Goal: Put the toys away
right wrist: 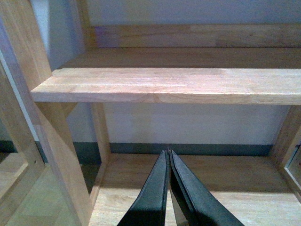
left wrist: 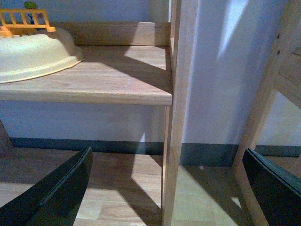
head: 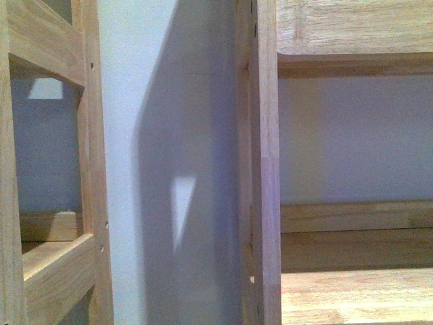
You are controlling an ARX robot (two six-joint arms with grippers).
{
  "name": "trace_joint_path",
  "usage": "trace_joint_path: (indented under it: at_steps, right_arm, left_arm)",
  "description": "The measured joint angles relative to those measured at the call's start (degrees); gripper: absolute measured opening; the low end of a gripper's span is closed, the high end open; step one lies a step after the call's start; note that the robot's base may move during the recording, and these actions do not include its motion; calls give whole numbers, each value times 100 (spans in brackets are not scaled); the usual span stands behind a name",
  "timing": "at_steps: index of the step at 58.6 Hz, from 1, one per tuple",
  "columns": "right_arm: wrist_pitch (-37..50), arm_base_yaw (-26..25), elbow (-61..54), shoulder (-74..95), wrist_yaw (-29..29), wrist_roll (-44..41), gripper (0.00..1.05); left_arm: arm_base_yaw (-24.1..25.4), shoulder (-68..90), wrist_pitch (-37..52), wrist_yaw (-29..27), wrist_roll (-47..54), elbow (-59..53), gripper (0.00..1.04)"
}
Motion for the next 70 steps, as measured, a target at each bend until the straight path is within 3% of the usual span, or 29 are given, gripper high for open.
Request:
trace_joint_path:
  at_steps: [9,28,45,70]
  right_arm:
    - [0,0,0,-2,0,-9,9]
    - [2,0,0,-4,0,-9,63]
    - [0,0,0,-4,0,-7,104]
    - [2,0,0,-4,-2,-9,103]
  left_arm:
    - [0,0,0,2,0,0,99]
    - [0,0,0,2,0,0,99]
    - [0,0,0,0,0,0,99]
    - [0,0,0,2,0,0,99]
